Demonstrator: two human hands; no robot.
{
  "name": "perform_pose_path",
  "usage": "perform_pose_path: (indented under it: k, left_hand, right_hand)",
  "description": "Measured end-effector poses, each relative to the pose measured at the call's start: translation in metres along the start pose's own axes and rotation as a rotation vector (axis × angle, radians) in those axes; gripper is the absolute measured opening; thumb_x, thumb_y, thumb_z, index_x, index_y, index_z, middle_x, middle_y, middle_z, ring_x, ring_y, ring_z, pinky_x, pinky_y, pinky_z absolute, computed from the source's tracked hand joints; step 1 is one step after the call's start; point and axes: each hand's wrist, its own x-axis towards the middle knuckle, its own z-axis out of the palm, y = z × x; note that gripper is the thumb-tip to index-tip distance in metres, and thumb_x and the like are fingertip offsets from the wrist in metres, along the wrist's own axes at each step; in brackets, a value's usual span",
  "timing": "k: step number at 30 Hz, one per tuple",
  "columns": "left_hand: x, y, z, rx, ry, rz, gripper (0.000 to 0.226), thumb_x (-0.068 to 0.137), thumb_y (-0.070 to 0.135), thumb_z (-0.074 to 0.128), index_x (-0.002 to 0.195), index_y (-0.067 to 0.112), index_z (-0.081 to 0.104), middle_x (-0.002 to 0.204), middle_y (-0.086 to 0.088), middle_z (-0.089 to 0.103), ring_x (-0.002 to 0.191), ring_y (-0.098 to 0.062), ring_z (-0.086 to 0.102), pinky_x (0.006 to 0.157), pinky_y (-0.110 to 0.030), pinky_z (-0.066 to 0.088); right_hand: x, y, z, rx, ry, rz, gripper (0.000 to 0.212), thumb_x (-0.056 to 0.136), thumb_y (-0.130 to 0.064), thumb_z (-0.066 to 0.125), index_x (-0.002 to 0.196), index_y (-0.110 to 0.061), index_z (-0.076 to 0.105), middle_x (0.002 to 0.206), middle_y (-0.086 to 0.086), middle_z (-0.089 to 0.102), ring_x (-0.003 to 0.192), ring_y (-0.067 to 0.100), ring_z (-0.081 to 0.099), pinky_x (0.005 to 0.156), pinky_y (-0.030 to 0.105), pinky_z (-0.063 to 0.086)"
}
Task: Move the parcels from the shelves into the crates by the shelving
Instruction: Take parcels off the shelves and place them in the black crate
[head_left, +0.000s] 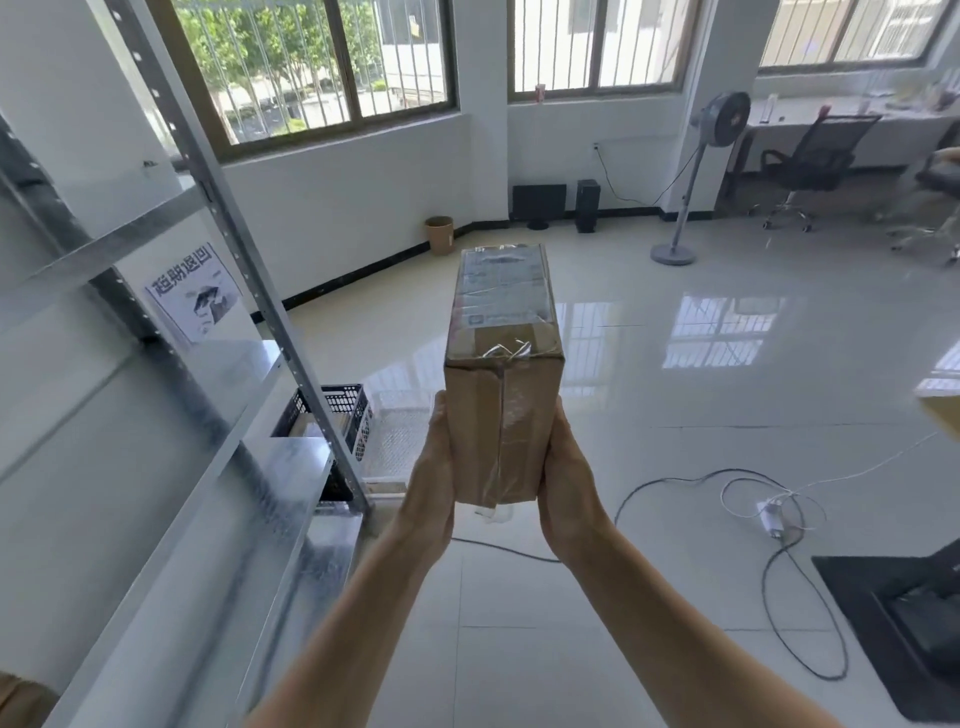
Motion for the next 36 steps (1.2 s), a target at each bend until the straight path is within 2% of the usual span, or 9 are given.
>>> perform_pose_path:
  k: [4, 10, 16, 25, 30, 36]
  left_hand:
    - [0.051, -0.005, -0.009, 0.015, -0.008, -0.026, 0.054, 0.112, 0.045, 0.025, 0.125, 0.022, 0.072, 0.123, -0.007, 0.074, 0.12, -0.026, 0.067, 0.111, -0.058, 0.044]
    - [0.113, -0.003, -0.009, 0.029, -0.024, -0.053, 0.052, 0.111, 0.049, 0.024, 0.116, 0.036, 0.074, 0.122, -0.001, 0.075, 0.119, -0.019, 0.068, 0.111, -0.052, 0.047]
    - [0.194, -0.017, -0.001, 0.042, 0.01, -0.035, 0.053, 0.111, 0.05, 0.024, 0.138, 0.023, 0.06, 0.13, -0.003, 0.071, 0.125, -0.021, 0.065, 0.111, -0.055, 0.046]
    - [0.324, -0.022, 0.037, 0.054, 0.116, -0.058, 0.055, 0.11, 0.054, 0.025, 0.139, 0.022, 0.059, 0.133, -0.006, 0.069, 0.127, -0.025, 0.063, 0.111, -0.057, 0.045]
    - [0.375, -0.014, 0.048, 0.045, 0.173, -0.046, 0.054, 0.111, 0.051, 0.024, 0.139, 0.021, 0.059, 0.13, -0.004, 0.071, 0.123, -0.021, 0.066, 0.11, -0.053, 0.047]
    - [0.438, -0.005, 0.041, -0.006, 0.215, -0.048, 0.057, 0.109, 0.053, 0.025, 0.136, 0.021, 0.064, 0.124, -0.001, 0.074, 0.119, -0.018, 0.068, 0.112, -0.048, 0.046]
  right_hand:
    - [0.043, 0.002, 0.003, 0.0, 0.019, 0.017, 0.059, 0.111, -0.049, 0.021, 0.155, -0.016, 0.041, 0.153, 0.008, 0.051, 0.141, 0.023, 0.05, 0.119, 0.05, 0.037]
    - [0.103, -0.001, 0.004, 0.0, 0.006, 0.019, 0.06, 0.111, -0.047, 0.018, 0.15, -0.014, 0.049, 0.143, 0.009, 0.061, 0.133, 0.023, 0.058, 0.116, 0.048, 0.041]
    - [0.181, 0.003, -0.011, -0.03, -0.011, 0.055, 0.062, 0.111, -0.049, 0.017, 0.145, -0.015, 0.055, 0.135, 0.006, 0.067, 0.126, 0.02, 0.063, 0.113, 0.045, 0.046]
    - [0.324, -0.01, -0.049, -0.007, -0.086, 0.1, 0.064, 0.109, -0.052, 0.015, 0.147, -0.017, 0.053, 0.136, 0.004, 0.067, 0.126, 0.017, 0.063, 0.107, 0.037, 0.049]
    - [0.387, -0.01, -0.055, 0.011, -0.125, 0.129, 0.067, 0.106, -0.06, 0.019, 0.15, -0.019, 0.05, 0.142, 0.005, 0.062, 0.132, 0.02, 0.058, 0.115, 0.047, 0.042]
    - [0.457, -0.003, -0.048, 0.026, -0.138, 0.197, 0.065, 0.107, -0.057, 0.023, 0.14, -0.016, 0.061, 0.132, 0.006, 0.069, 0.127, 0.021, 0.062, 0.117, 0.05, 0.04]
